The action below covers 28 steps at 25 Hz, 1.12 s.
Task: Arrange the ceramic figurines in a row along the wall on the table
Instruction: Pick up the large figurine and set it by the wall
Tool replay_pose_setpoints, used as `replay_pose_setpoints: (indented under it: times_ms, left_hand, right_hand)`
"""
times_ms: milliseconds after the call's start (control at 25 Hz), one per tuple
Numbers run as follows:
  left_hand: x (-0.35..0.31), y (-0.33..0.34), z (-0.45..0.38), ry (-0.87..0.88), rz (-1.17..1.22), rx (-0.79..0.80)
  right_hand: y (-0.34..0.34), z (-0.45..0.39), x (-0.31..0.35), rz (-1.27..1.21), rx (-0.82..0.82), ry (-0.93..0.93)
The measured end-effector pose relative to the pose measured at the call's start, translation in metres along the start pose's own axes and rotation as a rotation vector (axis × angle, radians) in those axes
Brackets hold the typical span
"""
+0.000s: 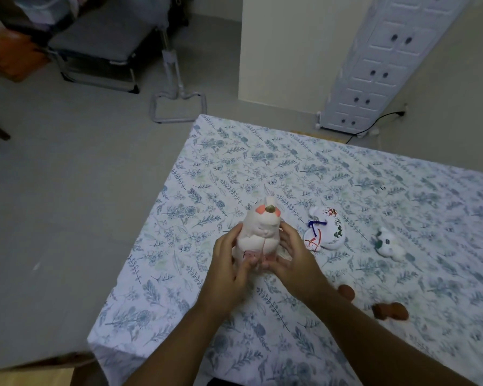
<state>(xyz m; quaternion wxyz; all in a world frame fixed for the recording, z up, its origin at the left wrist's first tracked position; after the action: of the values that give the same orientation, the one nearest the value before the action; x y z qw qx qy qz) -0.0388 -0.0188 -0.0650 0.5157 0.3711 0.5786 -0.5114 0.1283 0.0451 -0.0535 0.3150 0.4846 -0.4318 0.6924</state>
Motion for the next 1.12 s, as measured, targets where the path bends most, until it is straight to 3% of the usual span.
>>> replay_pose_setpoints:
  times_ms: [160,280,360,480,560,720,800,880,1120]
  left_hand:
    - [-0.003,0.011,0.013,0.013,-0.101,-0.059]
    - [-0.010,0.017,0.038,0.003,-0.225,-0.197]
    - [-0.015,0.034,0.064,0.085,-0.278,-0.197]
    - [-0.026,0.089,0.071,0.189,-0.313,0.029]
    - [-0.042,0.131,0.041,0.149,-0.321,0.113]
    - [-0.050,0.186,-0.042,-0.049,-0.348,0.023]
    - [-0.034,0.199,-0.070,-0.237,-0.489,0.027]
    - [-0.017,0.208,-0.081,-0.382,-0.610,0.082]
    - [-0.031,0.230,-0.090,-0.189,-0.268,-0.019]
  right_hand:
    - [-0.005,0.008,-0.007,0.030,0.018,0.008]
    - [-0.017,0.014,-0.005,0.206,0.026,-0.027]
    - [-0.043,0.025,-0.014,0.372,-0.065,-0.039]
    - [-0.101,0.040,-0.030,0.490,-0.250,-0.050]
    - [-0.149,0.046,-0.041,0.536,-0.389,-0.028]
    - [-0.231,0.040,-0.084,0.558,-0.567,0.183]
    - [-0.255,0.032,-0.112,0.560,-0.501,0.357]
    - [-0.264,0.025,-0.131,0.544,-0.384,0.388]
    - [-0.266,0.019,-0.142,0.328,-0.392,0.259]
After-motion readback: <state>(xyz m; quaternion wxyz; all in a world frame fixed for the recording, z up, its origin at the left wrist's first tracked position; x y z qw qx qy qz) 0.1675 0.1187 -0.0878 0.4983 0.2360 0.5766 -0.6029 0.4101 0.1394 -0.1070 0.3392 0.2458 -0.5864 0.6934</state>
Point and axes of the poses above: each hand's wrist, its own z-axis away from the middle knuckle, its own y-axis out of the palm, x = y × z, the point moved 4 cm from there along -z, towards the middle knuckle, and after that the axes turned 2 degrees about -y, right-handed, at the moved point
